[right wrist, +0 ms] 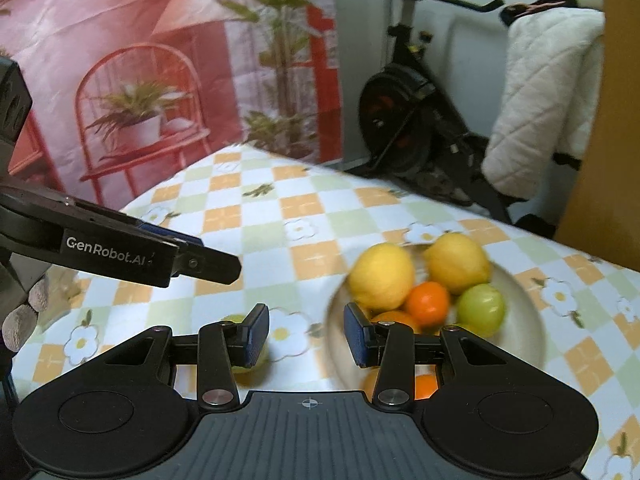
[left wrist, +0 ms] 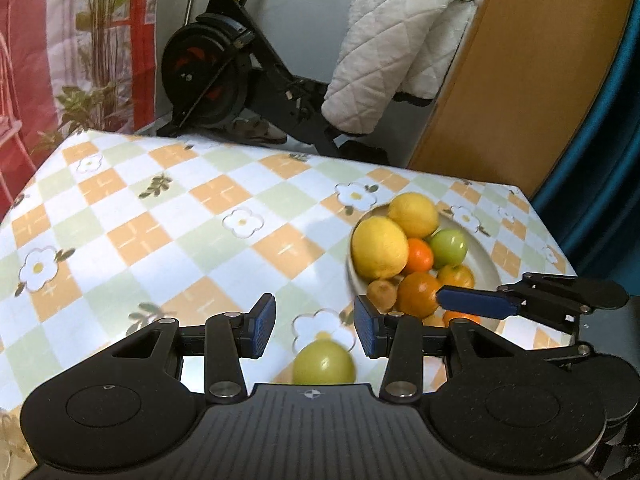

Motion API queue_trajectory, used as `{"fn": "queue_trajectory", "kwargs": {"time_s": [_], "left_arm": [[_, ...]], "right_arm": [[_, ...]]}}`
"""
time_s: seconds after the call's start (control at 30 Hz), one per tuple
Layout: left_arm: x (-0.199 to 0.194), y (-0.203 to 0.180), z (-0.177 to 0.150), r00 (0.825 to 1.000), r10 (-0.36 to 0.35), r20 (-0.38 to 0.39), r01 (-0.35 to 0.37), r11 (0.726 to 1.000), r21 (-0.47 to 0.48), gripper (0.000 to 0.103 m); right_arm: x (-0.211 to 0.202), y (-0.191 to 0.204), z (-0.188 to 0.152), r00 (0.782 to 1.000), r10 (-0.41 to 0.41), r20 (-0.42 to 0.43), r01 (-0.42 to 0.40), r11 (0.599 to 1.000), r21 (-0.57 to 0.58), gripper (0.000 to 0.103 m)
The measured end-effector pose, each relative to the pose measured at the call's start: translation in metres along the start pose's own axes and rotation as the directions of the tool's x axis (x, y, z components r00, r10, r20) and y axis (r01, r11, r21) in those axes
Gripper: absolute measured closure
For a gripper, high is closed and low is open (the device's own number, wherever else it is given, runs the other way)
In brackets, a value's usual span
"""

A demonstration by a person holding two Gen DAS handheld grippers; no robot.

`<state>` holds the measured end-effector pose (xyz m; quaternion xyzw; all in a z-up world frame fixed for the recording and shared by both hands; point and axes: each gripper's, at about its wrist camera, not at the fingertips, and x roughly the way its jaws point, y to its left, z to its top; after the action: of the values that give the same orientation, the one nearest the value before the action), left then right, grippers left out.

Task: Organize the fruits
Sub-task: 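Move the left gripper to the pale green apple and close on it, then carry the pale green apple onto the plate and open the left gripper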

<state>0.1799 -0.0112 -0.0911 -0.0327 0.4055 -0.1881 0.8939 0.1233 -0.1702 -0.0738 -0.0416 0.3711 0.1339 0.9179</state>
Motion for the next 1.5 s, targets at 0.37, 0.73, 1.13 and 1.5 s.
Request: {"fn": "queue_trajectory", "kwargs": {"time_s": [0.37, 0.73, 1.13, 1.5], "left_arm": [[0.012, 0.019, -0.021, 0.998, -0.043, -0.048, 0.041, 0.998, -0.051, 0.058], [0.022, 0.021, -0.035, 0.991, -0.100, -0.084, 0.093, 0.992, -0.081, 0.058], [0.032, 0.025, -0.039, 0.983, -0.159, -0.094, 0.146, 0.980, -0.132, 0.057], [0.038, 0.021, -0.044, 0.976, -0.199, -0.092, 0.184, 0.972, -0.147, 0.059]], "right_arm": [[0.028, 0.034, -0.011, 0.996, 0.034, -0.086, -0.039, 0.998, -0.059, 0.065], [0.047, 0.044, -0.013, 0.991, 0.063, -0.118, -0.072, 0.994, -0.077, 0.065], [0.055, 0.040, -0.018, 0.990, 0.060, -0.127, -0.066, 0.997, -0.041, 0.061], [0.057, 0.033, -0.028, 0.991, 0.063, -0.114, -0.060, 0.998, 0.030, 0.061]]}}
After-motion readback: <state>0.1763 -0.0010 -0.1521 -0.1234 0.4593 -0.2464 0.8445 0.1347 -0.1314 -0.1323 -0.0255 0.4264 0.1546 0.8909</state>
